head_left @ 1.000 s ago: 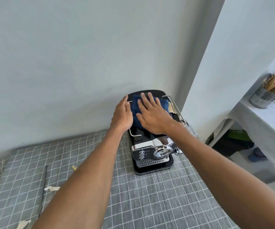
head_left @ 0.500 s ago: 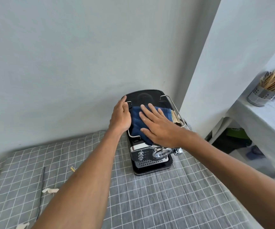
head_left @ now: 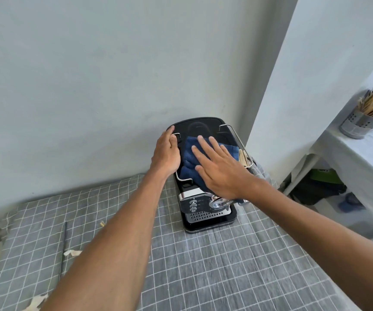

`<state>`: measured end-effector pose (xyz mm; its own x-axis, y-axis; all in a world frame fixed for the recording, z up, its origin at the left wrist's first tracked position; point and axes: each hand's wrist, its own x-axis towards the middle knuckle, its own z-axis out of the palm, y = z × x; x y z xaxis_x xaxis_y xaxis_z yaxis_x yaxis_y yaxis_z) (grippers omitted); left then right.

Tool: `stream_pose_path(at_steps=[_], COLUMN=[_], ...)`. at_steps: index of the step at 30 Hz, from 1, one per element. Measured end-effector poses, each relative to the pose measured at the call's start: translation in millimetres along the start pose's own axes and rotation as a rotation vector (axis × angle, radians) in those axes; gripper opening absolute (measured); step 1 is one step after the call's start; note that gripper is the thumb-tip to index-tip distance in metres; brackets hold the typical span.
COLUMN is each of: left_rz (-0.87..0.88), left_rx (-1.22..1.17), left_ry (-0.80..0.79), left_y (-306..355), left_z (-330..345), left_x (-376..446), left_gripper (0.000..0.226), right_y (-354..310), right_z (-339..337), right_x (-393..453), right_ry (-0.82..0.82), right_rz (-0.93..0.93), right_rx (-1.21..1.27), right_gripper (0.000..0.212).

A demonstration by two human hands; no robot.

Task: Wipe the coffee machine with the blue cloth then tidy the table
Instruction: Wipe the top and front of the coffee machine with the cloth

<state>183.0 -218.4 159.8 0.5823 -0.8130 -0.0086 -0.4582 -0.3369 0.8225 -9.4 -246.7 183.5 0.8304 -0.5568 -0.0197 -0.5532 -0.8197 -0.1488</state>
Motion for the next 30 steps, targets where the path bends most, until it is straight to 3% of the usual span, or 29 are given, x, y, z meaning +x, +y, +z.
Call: stream_pose_path(at_steps=[4, 9, 14, 18, 24, 28, 30], left_rz=[-0.022, -0.024, -0.033, -0.026, -0.022, -0.004, -0.016], left_rx=[0.017, 0.022, 0.051, 0.038, 0.034, 0.026, 0.011], left_ry=[-0.008, 0.023, 0.025, 0.040, 0.040, 0.043, 0.057], left_y=[-2.1, -3.8, -3.3, -5.1, -4.2, -5.8, -5.3], left_z=[-0.9, -0.1, 3.0, 0.4, 2.2, 1.0, 2.7], left_x=[1.8, 2.7, 4.4, 3.6, 1.4, 1.7, 1.9], left_gripper=[0.047, 0.046, 0.047, 0.047, 0.049, 0.048, 0.048], right_y=[-17.9, -15.7, -33.0, -42.7, -30.4, -28.7, -23.0], right_z=[-5.8, 9.5, -8.8, 8.1, -5.4, 1.7, 9.4], right_x=[38.9, -1.7, 32.3, 14.2, 21.3, 5.2, -15.1], right_ry=[-0.001, 0.038, -0.007, 0.080, 0.000, 0.040, 0.044], right_rz=[0.207, 0.079, 0.549, 0.307, 0.457, 0.169, 0.150], right_rx=[0.016, -0.006, 0.180, 0.065, 0.117, 0.027, 0.018], right_gripper=[0.063, 0.066, 0.073, 0.071, 0.073, 0.068, 0.068])
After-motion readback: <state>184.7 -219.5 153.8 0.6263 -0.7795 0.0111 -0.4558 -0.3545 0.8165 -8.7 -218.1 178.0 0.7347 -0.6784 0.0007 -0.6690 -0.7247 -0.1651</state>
